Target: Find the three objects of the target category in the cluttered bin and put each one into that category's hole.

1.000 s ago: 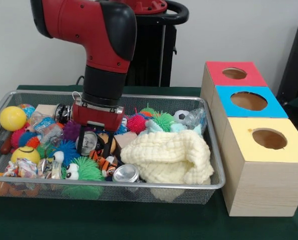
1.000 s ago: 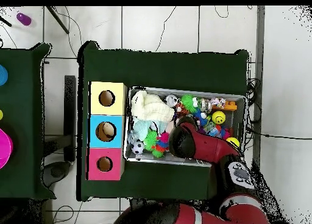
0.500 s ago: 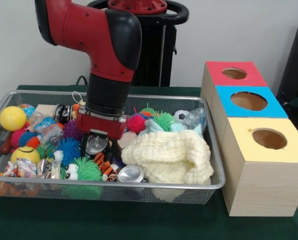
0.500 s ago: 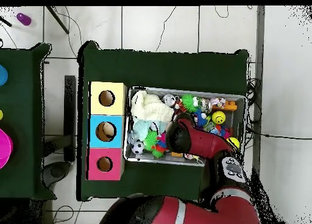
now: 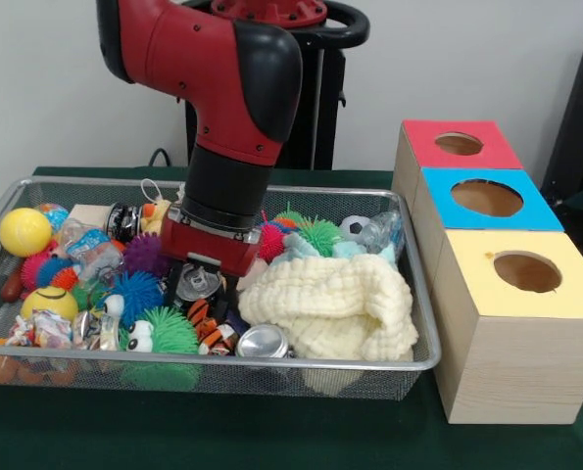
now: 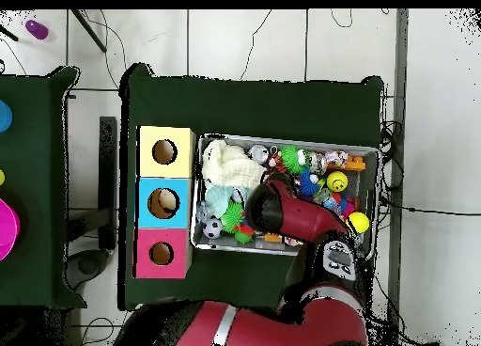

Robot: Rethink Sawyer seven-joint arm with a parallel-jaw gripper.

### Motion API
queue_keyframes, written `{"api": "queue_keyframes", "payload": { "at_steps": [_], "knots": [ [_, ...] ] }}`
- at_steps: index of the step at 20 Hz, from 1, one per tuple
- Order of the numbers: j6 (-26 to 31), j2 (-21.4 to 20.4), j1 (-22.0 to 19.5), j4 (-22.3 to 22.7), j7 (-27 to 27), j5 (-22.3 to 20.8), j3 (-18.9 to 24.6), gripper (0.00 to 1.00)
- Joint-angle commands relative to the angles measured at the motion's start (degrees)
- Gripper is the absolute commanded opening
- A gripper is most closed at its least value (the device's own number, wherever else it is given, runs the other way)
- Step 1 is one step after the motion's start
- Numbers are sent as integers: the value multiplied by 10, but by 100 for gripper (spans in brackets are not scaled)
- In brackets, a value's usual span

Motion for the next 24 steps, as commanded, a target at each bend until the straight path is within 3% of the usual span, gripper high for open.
{"api": "queue_keyframes", "payload": {
  "at_steps": [1, 5, 10, 24],
  "knots": [
    [54, 36, 46, -57, 149, 100, -21, 100],
    [35, 36, 57, -49, 142, 118, -27, 100],
    [-23, 22, 40, -15, 127, 89, 0, 100],
    [-81, 11, 3, 18, 127, 47, 41, 100]
  ]
}}
